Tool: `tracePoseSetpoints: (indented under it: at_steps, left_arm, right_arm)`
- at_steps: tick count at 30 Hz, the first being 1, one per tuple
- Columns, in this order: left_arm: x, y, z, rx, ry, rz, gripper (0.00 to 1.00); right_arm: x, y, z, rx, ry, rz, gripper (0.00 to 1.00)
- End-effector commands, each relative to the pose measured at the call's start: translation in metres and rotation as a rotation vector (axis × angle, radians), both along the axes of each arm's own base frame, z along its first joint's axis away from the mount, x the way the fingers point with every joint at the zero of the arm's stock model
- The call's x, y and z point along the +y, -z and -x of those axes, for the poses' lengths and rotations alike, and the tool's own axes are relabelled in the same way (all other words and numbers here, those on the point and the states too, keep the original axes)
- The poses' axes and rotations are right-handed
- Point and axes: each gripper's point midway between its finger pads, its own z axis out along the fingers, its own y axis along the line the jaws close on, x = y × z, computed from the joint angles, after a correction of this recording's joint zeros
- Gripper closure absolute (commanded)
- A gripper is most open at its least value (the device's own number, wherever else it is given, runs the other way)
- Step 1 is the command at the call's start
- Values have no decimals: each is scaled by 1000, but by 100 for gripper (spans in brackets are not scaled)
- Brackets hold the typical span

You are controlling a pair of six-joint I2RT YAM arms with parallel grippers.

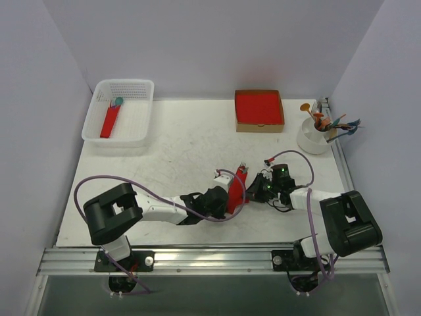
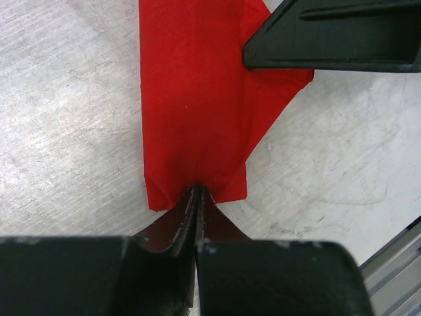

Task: Place the utensils on the paper napkin and roll it up
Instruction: Roll the napkin at the center of the board.

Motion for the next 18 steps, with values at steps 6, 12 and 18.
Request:
tracePoseSetpoints:
  at_steps: [6, 12, 18]
  left_arm:
    - [6, -14, 3, -33, -25, 5, 93]
    - [9, -52, -7, -77, -41, 19, 86]
    - [13, -67, -28, -80, -53, 20, 65]
  right_arm:
    - [-9, 7, 3, 13, 5, 63, 100]
    - [-11, 1, -1, -1, 6, 84, 100]
    - [-15, 3, 0, -1, 4, 112, 100]
